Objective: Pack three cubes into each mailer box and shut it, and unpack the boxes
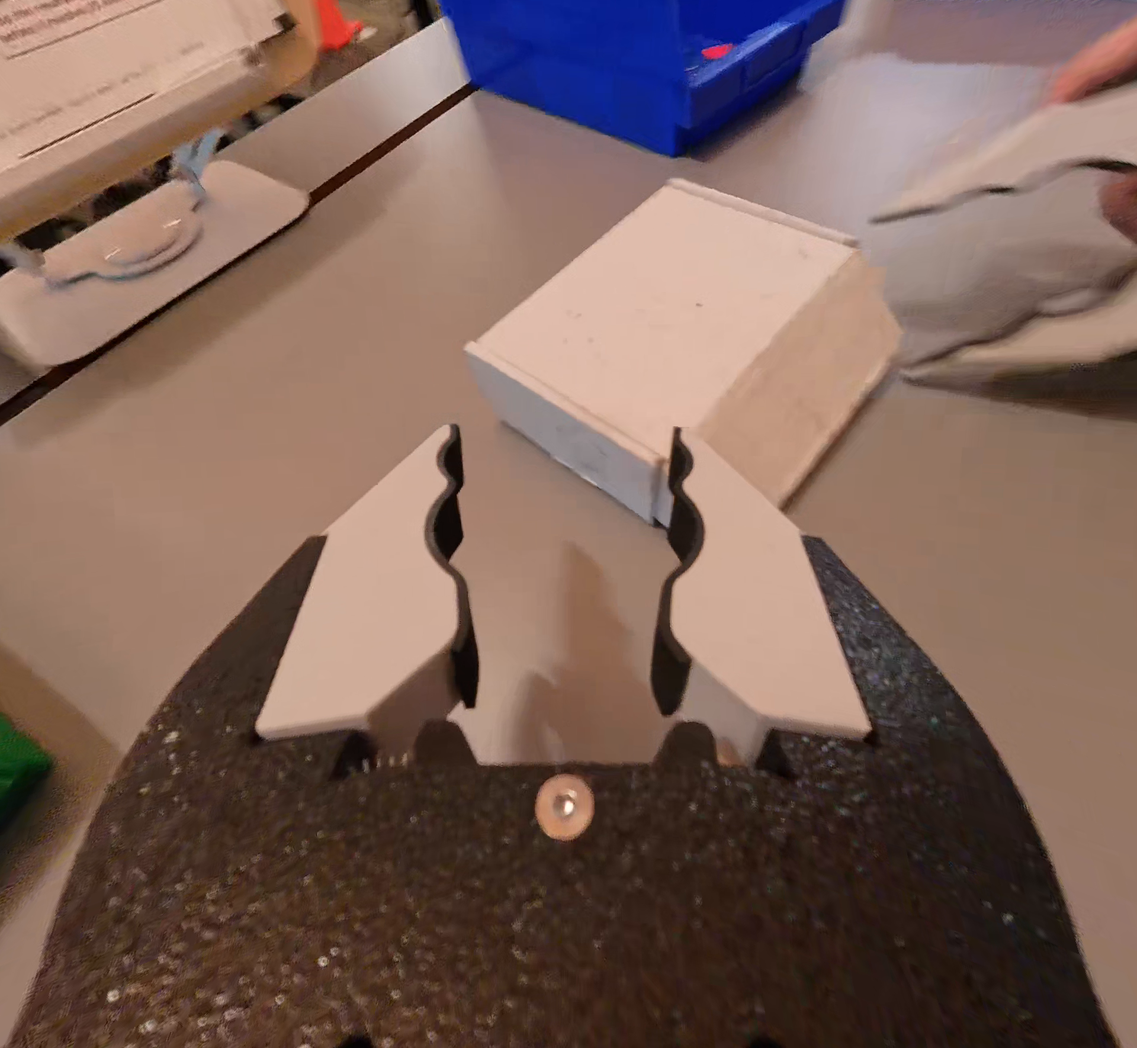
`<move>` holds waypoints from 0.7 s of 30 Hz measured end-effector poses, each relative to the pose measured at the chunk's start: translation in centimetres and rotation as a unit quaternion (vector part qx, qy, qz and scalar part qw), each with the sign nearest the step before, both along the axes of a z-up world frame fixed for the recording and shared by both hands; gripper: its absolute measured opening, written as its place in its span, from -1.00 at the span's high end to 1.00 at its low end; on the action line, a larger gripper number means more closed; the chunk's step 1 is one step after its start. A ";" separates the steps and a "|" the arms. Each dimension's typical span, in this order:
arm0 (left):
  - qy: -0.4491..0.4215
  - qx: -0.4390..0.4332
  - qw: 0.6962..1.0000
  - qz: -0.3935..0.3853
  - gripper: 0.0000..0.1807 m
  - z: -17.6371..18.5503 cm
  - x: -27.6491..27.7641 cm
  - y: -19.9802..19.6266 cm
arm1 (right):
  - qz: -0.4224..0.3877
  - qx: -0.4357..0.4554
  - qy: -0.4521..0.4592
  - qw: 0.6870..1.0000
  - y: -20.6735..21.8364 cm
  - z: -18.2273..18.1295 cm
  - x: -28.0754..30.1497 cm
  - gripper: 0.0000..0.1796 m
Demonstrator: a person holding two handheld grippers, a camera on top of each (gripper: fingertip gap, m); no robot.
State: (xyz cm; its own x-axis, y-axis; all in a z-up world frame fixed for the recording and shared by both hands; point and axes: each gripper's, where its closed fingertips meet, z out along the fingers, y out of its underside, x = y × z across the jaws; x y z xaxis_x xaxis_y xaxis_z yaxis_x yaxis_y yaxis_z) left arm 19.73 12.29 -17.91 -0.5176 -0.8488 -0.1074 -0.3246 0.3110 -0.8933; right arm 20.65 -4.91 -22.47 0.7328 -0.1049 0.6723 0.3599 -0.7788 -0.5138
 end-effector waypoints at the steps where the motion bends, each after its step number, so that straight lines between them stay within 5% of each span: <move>1: 0.007 0.006 1.000 0.024 0.34 0.3 1.0 0.6 | 0.009 -0.003 -0.026 1.000 0.3 0.1 -0.3 0.24; 6: -0.022 0.056 0.998 0.009 0.98 1.8 5.2 -1.7 | -0.010 -0.037 -0.122 0.992 0.4 -0.5 0.1 0.47; 13: 0.020 0.132 0.991 -0.012 1.00 -2.4 6.9 -3.0 | -0.066 -0.029 -0.151 0.986 0.3 -0.7 1.4 0.55; 21: 0.041 0.054 0.998 0.015 1.00 -2.5 6.9 -2.8 | -0.086 -0.015 -0.118 0.989 0.0 -0.7 1.2 0.78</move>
State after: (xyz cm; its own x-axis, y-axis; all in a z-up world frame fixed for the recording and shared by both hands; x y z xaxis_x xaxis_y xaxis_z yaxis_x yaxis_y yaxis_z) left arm 26.67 9.50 -20.45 -0.5034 -0.8496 -0.1573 -0.4064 0.3935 -0.8246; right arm 21.83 -4.93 -23.13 0.5279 -0.1926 0.8272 0.3272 -0.8526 -0.4074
